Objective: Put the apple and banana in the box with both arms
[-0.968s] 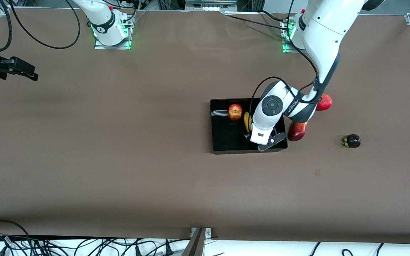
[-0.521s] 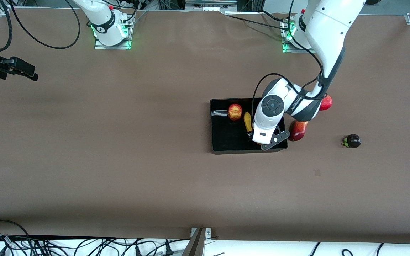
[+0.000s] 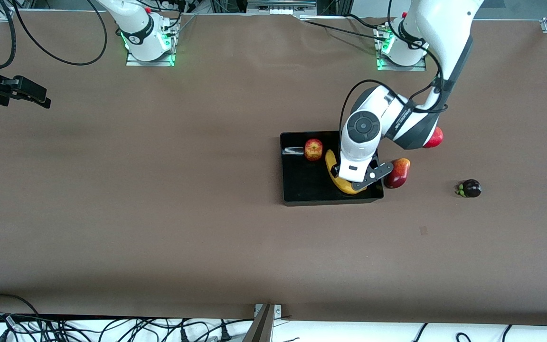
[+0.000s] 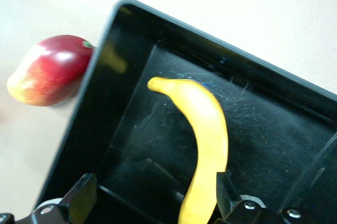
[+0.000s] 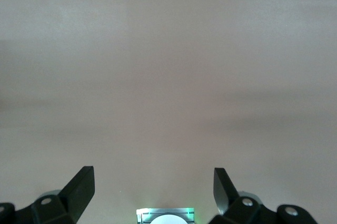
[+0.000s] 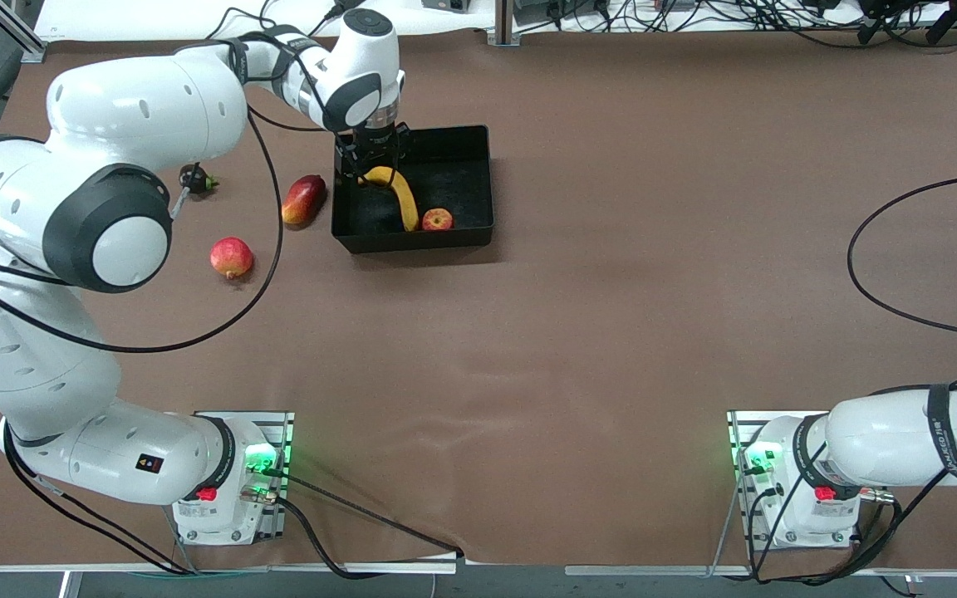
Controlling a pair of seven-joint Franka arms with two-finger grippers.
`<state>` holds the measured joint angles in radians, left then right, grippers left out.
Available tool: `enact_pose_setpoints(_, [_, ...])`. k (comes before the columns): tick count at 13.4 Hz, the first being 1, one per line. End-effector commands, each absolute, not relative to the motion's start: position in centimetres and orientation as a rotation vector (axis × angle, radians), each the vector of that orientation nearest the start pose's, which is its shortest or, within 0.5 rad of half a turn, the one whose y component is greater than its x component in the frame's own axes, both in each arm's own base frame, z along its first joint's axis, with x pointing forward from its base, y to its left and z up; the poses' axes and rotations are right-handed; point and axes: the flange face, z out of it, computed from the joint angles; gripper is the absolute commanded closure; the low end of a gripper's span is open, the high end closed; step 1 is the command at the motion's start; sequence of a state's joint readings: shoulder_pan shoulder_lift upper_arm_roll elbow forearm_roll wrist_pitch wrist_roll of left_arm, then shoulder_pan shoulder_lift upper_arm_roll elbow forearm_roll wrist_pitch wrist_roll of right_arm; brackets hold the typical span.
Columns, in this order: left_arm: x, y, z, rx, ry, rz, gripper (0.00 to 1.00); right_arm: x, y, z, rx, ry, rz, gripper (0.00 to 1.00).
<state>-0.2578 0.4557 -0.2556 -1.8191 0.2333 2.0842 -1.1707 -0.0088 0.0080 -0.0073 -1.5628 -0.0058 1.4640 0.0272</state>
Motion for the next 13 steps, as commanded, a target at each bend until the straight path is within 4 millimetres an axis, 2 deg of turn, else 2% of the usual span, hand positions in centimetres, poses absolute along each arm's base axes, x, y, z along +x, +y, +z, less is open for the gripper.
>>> enact_pose_setpoints(1, [55.3, -27.3, 31.8, -2.856, -0.737, 0.116, 0.0, 54.2, -0.7, 62.2, -3.129, 0.071, 0.168, 0.0])
enact_pose_setpoints(5, [56.2, -24.0, 38.1, -2.894, -0.604, 0.222, 0.0, 54.2, -0.7, 62.2, -3.129, 0.071, 0.168, 0.0])
enact_pose_setpoints(9, [57.0, -18.4, 45.9, -2.99, -0.558, 0.207, 0.0, 54.2, -0.7, 62.2, -3.129, 0.071, 0.168, 0.0])
enact_pose_setpoints(11, [57.3, -15.4, 48.8, -3.0, -0.502, 0.261, 0.0, 54.2, -0.7, 62.2, -3.129, 0.071, 0.168, 0.0])
enact_pose_setpoints(13, [57.3, -12.6, 52.1, -3.024, -0.488, 0.236, 0.0, 54.2, -0.7, 62.2, -3.129, 0.071, 0.168, 0.0])
